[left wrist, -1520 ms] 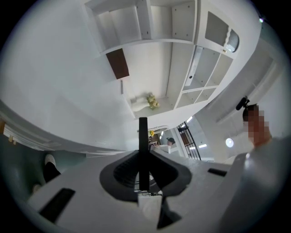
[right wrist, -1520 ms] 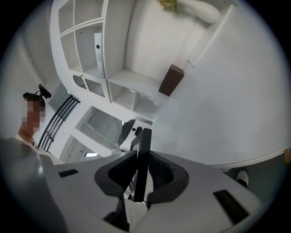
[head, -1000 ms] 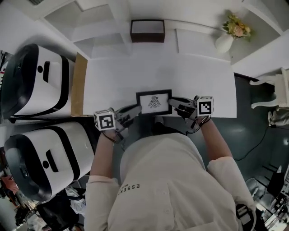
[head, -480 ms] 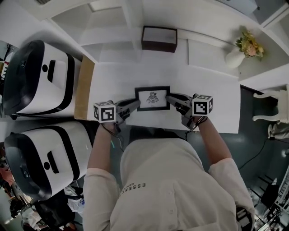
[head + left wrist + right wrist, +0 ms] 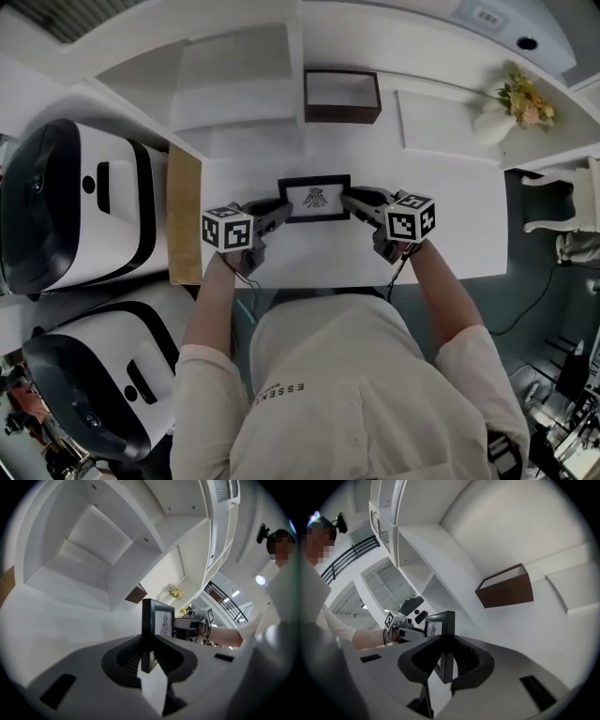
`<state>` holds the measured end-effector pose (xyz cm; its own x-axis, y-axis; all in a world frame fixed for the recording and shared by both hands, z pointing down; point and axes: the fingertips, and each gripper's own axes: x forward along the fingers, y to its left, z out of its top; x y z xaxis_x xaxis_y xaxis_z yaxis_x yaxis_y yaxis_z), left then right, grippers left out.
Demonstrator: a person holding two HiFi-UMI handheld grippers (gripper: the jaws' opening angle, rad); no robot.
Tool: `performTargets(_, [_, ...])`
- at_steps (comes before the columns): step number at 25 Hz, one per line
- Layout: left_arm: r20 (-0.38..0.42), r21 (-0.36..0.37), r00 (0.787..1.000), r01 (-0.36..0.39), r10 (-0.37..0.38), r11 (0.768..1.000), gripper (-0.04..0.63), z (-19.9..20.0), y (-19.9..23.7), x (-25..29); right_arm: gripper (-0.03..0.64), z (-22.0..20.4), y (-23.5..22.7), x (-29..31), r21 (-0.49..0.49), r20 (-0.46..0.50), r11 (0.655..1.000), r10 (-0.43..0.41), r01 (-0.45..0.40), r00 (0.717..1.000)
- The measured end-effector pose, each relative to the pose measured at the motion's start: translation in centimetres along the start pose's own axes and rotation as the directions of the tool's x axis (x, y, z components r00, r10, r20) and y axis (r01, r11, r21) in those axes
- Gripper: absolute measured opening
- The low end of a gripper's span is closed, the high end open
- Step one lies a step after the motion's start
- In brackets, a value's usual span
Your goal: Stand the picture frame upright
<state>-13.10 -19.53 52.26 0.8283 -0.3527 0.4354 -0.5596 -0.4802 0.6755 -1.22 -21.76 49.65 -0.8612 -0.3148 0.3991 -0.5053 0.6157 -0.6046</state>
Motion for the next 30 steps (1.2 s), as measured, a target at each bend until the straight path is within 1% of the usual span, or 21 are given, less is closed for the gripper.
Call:
performTargets(4, [-0.024,0.028,1.000,0.010,-0.010,1.000,0.071,1.9,2.5,0.1,0.086,1.2,-1.4,2.2,0.010,0.015,0.999,-0.050,0.050,0.999])
performTargets(7, [-0.051,0.048,0.999,0.007,-0.005,0.999,0.071,2.9,4.3,0.4,0.086,1.6,-2.6,3.8,0.009,0.008,0.996,-0.093,0.093,0.996])
performTargets(10, [-0.060,0.058,0.998,-0.011,0.015,0.998,0.071,3.8,5.9,0.7,0.086,2.2,-3.7,5.3,0.014,0.008,0.990,-0.144,0.143,0.990])
performTargets(15, [-0.045,0.071,0.997,-0.056,0.059,0.996,0.071,5.1,8.3,1.0,0.086,3.3,-5.0,7.3,-0.001,0.013,0.976,-0.218,0.218,0.976])
performTargets(18, [-0.047,0.089,0.996,-0.078,0.082,0.993,0.071,5.6,9.3,1.1,0.086,3.7,-5.5,8.3,-0.023,0.015,0.966,-0.256,0.256,0.967])
performTargets(20, [-0.060,0.109,0.995,-0.076,0.083,0.991,0.071,5.7,9.6,1.2,0.086,3.7,-5.9,8.6,-0.045,0.011,0.958,-0.283,0.283,0.959])
performTargets(26, [-0.084,0.161,0.992,-0.084,0.099,0.983,0.072,5.7,10.3,1.3,0.086,3.3,-6.6,9.7,-0.067,0.001,0.944,-0.323,0.323,0.946])
performTargets(30, [-0.092,0.166,0.989,-0.103,0.119,0.981,0.077,5.6,10.9,1.4,0.086,3.0,-6.9,10.3,-0.077,-0.015,0.940,-0.335,0.333,0.942])
